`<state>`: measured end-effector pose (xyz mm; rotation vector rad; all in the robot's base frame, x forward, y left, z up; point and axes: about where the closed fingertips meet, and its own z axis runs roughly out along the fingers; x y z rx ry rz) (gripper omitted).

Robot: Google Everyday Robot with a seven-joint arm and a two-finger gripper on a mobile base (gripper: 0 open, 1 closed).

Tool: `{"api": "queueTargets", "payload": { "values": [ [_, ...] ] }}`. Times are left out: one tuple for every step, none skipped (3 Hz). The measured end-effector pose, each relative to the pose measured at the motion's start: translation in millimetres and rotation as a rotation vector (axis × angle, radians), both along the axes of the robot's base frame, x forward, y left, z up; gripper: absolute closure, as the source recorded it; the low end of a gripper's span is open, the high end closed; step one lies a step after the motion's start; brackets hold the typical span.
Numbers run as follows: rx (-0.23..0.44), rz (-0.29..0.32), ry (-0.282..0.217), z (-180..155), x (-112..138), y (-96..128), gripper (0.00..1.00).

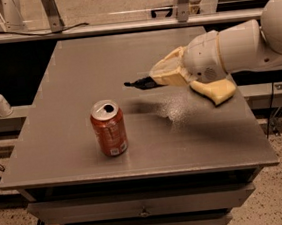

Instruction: Move rxbar blueberry near coke can

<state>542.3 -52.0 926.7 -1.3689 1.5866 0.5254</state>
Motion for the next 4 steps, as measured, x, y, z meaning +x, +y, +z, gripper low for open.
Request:
{"api": "queueTargets", "payload": {
  "values": [
    [-0.014,0.033,0.01,-15,-23,8,1.0],
    [-0.023,0.056,0.025,-24,-41,10,1.0],
    [-0.036,0.074,0.048,-34,-59,9,1.0],
    [-0.047,0.082,0.064,-40,-68,5,1.0]
  ]
}}
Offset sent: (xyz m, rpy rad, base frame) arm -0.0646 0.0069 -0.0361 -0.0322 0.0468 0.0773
